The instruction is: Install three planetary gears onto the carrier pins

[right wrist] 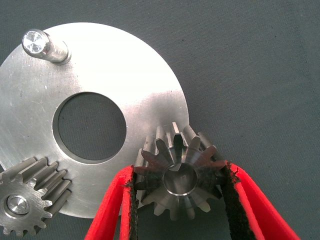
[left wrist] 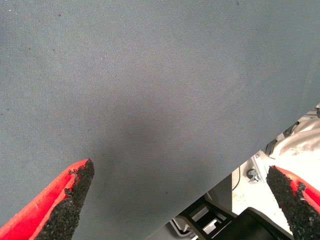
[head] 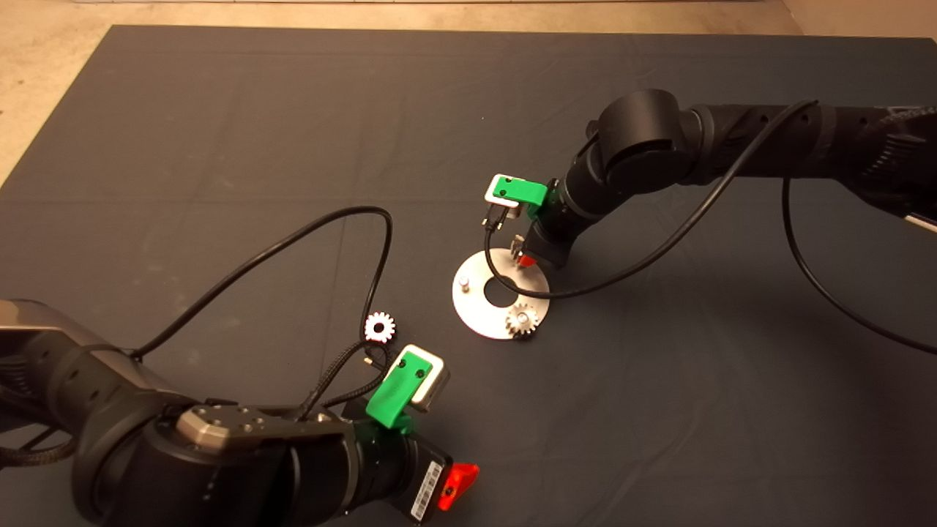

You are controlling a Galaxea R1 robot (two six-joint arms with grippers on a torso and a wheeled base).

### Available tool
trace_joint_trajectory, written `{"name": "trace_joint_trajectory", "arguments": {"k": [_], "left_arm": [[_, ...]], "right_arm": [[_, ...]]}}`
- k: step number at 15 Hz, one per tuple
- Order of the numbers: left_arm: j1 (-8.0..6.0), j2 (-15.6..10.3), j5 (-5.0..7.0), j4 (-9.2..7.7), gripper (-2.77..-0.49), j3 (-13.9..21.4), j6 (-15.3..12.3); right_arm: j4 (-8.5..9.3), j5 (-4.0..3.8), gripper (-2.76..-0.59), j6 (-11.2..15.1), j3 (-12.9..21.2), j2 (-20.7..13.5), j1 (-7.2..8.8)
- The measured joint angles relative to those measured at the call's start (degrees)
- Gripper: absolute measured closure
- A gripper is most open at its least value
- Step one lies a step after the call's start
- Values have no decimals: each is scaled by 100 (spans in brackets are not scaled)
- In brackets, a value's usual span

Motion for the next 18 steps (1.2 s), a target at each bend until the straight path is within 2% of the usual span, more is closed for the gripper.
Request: {"name": "trace_joint_trajectory", "arguments": {"k": [4, 18], "left_arm": [[0, 0, -2, 0, -249, 0, 0], [0, 0, 0, 0, -249, 0, 0]], "right_arm": [[1, -39, -92, 0, 72, -2, -22], [-14, -37, -92, -1, 96, 1, -44]]}}
